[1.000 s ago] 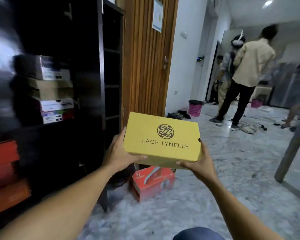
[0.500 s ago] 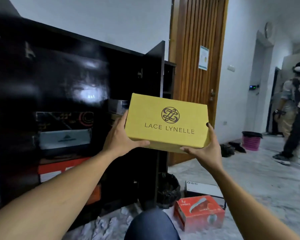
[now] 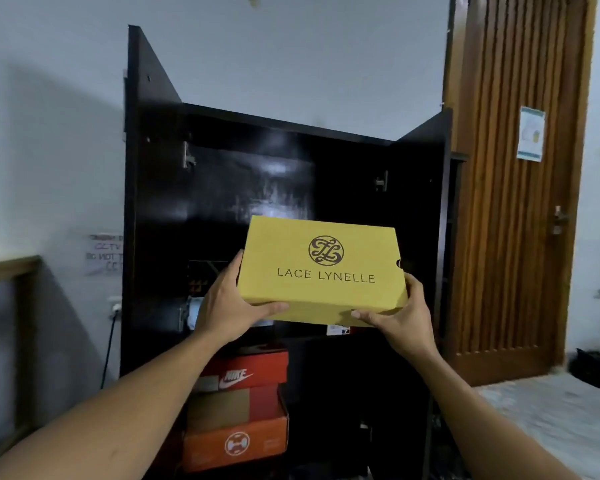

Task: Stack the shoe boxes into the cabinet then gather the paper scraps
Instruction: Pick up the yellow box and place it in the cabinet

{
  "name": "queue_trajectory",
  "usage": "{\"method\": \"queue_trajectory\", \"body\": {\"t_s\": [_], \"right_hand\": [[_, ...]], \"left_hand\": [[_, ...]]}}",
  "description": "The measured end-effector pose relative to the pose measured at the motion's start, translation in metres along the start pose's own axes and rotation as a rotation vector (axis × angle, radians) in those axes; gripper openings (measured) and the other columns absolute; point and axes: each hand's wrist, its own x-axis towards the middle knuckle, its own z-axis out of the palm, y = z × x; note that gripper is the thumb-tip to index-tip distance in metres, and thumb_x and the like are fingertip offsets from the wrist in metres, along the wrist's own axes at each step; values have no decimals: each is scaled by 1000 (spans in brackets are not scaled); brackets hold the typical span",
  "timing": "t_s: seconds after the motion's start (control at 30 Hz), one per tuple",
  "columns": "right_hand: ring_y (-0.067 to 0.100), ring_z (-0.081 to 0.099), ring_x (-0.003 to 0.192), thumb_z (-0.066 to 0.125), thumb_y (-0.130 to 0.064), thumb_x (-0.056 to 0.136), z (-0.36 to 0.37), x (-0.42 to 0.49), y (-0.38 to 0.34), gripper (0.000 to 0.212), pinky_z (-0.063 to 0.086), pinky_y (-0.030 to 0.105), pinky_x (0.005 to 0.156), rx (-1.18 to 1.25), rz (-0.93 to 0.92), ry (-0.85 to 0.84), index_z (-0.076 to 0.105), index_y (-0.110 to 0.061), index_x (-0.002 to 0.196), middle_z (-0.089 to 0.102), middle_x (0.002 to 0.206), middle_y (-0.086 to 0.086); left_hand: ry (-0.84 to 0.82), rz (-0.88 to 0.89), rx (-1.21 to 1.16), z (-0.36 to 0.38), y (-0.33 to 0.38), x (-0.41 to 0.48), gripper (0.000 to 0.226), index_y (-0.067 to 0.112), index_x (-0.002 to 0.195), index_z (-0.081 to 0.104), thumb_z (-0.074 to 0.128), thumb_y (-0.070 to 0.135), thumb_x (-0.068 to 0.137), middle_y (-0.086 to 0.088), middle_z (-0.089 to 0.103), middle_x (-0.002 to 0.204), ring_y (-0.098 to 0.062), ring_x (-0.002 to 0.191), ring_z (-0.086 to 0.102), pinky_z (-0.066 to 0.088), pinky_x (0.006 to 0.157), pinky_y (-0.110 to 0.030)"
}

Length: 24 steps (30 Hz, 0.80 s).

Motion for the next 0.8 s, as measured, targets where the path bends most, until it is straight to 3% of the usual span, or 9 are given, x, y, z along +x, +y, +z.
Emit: {"method": "queue_trajectory", "body": {"t_s": [0.07,0.17,0.27,0.37,0.43,0.57,0.7,0.8], "right_hand": [[5,44,119,94,-28,60,29,17,8,108,40,24,98,-9,-51,-43,30,-24,147,49,122,-22],[-1,48,114,87,-17,73,68,48,22,94,40,20,96,-10,-119,-117,30,-42,143,45,118,-36],[-9,50,111,86,-18,75,107,87,33,86,41,8,89,22,-129,-128,32,-50,134,52,120,-24],[13,51,119,87,-35,71,147,127,49,88,47,31,100,36,-108,-85,37,-42,144,52,128,-5],[17,50,124,87,-35,71,173,152,64,93,45,39,106,66,-107,-84,35,-35,148,53,132,-3],[23,52,127,85,-34,73,221,193,91,85,46,46,106,116,-68,-4,39,-24,143,54,137,5],[26,53,121,82,-27,80,265,227,108,72,46,34,94,173,16,64,39,-14,136,56,133,9],[22,59,108,80,-24,82,290,241,118,57,48,22,82,212,35,66,43,-13,124,60,120,9]], "left_hand": [[15,-39,-10,-5,-21,12,126,47,149,25,81,78,40,18,57,127,-10,115,54,49,95,-38],[50,-81,-30,-11,-48,39,110,40,144,36,92,54,50,25,58,112,-9,109,56,48,91,-33],[170,-118,34,-14,-69,76,100,29,140,45,91,52,54,11,64,115,-16,107,59,48,86,-30],[269,-133,92,-14,-91,113,85,22,133,54,90,47,60,0,64,116,-22,105,60,52,87,-36],[308,-153,127,-10,-105,132,83,18,134,55,90,43,62,-5,61,119,-26,109,58,52,90,-42],[359,-221,159,9,-134,168,86,11,145,44,86,34,73,-13,51,137,-34,127,47,42,105,-46],[489,-262,161,27,-146,202,85,8,152,31,78,18,83,-15,38,151,-34,138,37,32,111,-39],[450,-211,250,42,-170,216,93,17,157,13,74,16,86,-9,16,162,-33,144,29,34,113,-43]]}}
